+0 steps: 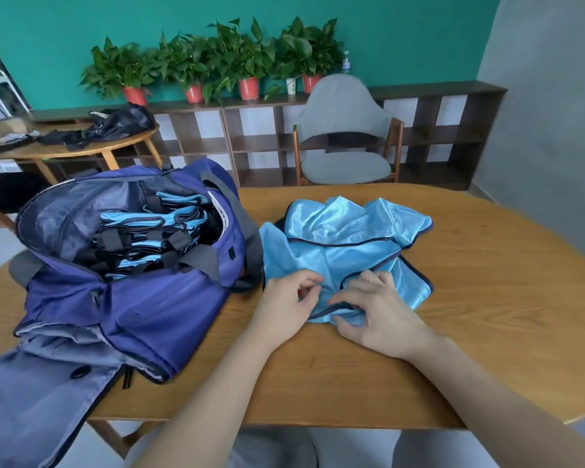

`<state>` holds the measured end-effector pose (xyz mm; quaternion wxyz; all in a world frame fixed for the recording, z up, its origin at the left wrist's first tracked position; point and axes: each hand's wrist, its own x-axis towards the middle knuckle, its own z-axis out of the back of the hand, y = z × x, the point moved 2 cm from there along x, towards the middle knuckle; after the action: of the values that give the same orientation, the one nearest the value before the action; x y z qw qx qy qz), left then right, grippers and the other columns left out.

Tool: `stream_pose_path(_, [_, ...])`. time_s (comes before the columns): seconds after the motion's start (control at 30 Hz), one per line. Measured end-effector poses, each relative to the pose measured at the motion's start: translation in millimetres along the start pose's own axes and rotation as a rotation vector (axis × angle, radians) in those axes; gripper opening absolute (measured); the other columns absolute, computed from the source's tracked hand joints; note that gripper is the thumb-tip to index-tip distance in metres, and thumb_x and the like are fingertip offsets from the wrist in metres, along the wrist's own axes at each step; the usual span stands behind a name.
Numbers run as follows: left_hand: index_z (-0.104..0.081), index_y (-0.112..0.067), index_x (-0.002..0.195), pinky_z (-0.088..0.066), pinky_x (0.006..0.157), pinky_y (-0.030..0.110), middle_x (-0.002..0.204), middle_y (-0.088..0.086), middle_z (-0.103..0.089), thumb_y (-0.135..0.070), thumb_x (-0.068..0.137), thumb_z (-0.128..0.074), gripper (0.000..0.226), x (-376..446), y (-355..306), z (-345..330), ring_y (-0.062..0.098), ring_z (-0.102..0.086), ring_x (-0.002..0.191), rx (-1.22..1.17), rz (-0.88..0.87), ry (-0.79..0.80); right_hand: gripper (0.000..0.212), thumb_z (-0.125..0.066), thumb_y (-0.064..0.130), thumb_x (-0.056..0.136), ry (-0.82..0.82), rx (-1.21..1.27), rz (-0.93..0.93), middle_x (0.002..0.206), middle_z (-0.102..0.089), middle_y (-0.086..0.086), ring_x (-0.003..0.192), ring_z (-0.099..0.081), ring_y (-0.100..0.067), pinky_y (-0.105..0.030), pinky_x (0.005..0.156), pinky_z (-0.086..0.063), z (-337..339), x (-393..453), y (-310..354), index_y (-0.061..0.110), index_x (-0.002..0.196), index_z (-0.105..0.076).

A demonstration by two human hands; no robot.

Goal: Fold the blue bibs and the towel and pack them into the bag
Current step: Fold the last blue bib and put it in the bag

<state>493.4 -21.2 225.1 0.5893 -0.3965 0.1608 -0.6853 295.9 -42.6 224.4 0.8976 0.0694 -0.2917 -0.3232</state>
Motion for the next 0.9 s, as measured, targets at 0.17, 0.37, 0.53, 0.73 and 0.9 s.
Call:
stream_pose_path(0.17, [-0.077, -0.030, 0.094, -0.044, 0.080, 0.010, 0.088, -0.025, -0.072, -0.042, 0.095, -0.067, 0.016, -8.1, -16.7, 8.2, -0.007, -0.065, 0.089, -0.154, 0.014, 0.059, 0.035, -0.061, 0.062, 0.088, -0.157, 0.034, -0.033, 0.094, -0.046, 0.019, 0.093, -0.045, -0.009, -0.027, 0.095, -0.029, 1.7, -0.7, -6.1, 0.027, 0.090, -0.065])
stream_pose_path(0.37, [-0.078, -0.022, 0.095, -0.045, 0.078, 0.018, 0.084, -0.015, -0.068, -0.037, 0.087, -0.079, 0.017, -10.8, -10.5, 4.0, 0.004, -0.059, 0.082, 0.072, -0.131, -0.084, 0.031, -0.074, 0.041, 0.088, -0.409, 0.107, -0.204, 0.096, -0.057, 0.011, 0.097, -0.049, -0.006, -0.022, 0.093, -0.031, 20.8, -6.0, -6.9, 0.022, 0.082, -0.050])
stream_pose_path(0.53, [-0.078, -0.023, 0.099, -0.038, 0.095, 0.017, 0.093, -0.015, -0.072, -0.016, 0.083, -0.083, 0.018, -11.1, -2.0, 9.4, -0.008, -0.052, 0.092, 0.112, -0.159, -0.283, 0.053, -0.083, 0.004, 0.077, -0.183, 0.060, -0.128, 0.086, -0.058, 0.012, 0.095, -0.049, -0.008, -0.027, 0.087, -0.039, 40.5, -28.5, -22.3, 0.023, 0.071, -0.034])
stream_pose_path(0.73, [-0.078, -0.019, 0.104, -0.038, 0.094, 0.020, 0.100, -0.020, -0.066, 0.009, 0.079, -0.076, 0.038, -6.3, -10.9, 17.2, -0.027, -0.045, 0.101, 0.123, -0.173, -0.311, 0.030, -0.063, 0.063, 0.085, -0.036, -0.134, -0.193, 0.071, -0.049, 0.016, 0.076, -0.048, -0.007, -0.025, 0.076, -0.044, 100.5, -46.3, -53.2, 0.033, 0.081, -0.058])
stream_pose_path(0.9, [-0.077, -0.021, 0.108, -0.048, 0.098, 0.022, 0.106, -0.018, -0.070, 0.008, 0.087, -0.065, 0.038, 13.1, -21.1, 49.4, 0.002, -0.064, 0.102, 0.119, -0.121, -0.261, 0.022, -0.075, 0.047, 0.084, -0.062, -0.208, -0.243, 0.063, -0.044, 0.020, 0.070, -0.046, -0.003, -0.024, 0.062, -0.038, 137.5, -47.8, -65.4, 0.025, 0.083, -0.071])
